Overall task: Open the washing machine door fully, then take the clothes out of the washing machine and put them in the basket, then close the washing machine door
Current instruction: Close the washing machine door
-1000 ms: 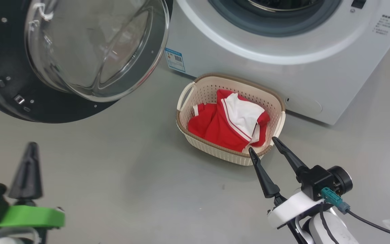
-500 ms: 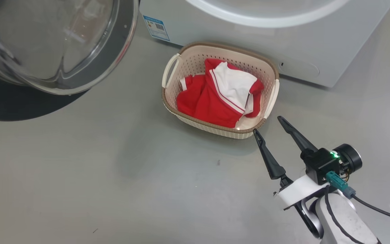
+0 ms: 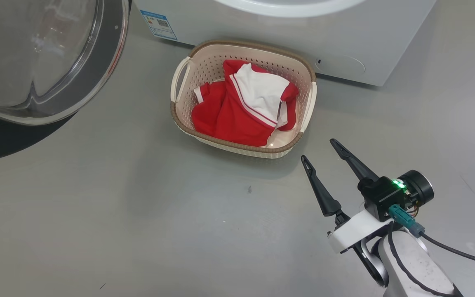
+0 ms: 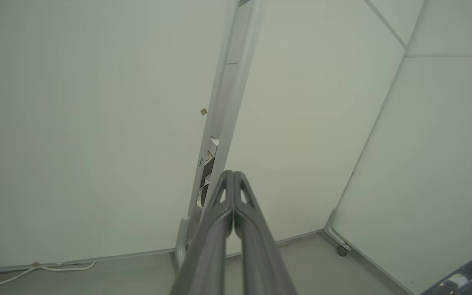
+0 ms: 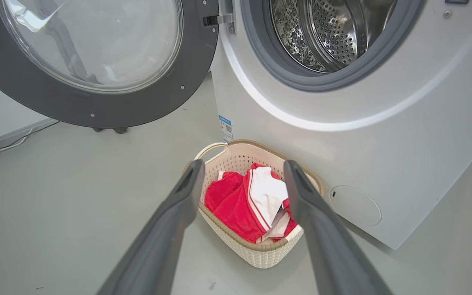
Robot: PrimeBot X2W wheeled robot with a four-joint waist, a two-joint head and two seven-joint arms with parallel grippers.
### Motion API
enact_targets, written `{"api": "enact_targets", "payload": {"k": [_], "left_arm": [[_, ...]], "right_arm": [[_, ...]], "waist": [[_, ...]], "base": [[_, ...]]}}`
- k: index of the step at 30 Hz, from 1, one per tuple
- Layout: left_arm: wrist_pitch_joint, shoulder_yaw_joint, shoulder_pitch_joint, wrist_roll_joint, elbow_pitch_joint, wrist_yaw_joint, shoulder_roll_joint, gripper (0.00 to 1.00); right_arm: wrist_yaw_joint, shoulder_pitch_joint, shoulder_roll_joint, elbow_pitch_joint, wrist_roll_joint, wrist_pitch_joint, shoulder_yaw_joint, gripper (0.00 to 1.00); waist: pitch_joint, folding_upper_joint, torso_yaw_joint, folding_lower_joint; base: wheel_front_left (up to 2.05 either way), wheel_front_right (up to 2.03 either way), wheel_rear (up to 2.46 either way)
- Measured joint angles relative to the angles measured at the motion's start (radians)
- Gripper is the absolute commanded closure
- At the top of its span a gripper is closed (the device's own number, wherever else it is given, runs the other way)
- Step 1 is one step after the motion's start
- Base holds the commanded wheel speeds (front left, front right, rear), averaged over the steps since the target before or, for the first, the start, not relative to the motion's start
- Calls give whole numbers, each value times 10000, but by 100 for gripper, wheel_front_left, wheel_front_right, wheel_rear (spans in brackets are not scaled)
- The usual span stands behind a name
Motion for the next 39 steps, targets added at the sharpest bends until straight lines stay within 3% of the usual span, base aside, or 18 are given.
{"api": "enact_targets", "payload": {"k": [10, 23, 39], "left_arm": [[1737, 1695, -1761, -2059, 2316, 1476, -50, 100], [2780, 2817, -2987, -3083, 4197, 1733, -79, 100], [4226, 2660, -3640, -3133, 5854, 1733, -151, 100]], "right_arm": [[75, -58, 63, 196, 2, -2, 232, 0], [75, -150, 77, 267, 33, -13, 224, 0], [73, -162, 109, 351, 35, -15, 228, 0]], "waist": [[-45, 0, -456, 0], [-118, 0, -692, 0], [-158, 0, -746, 0]], "base": [[0, 0, 0], [0, 0, 0], [0, 0, 0]]}}
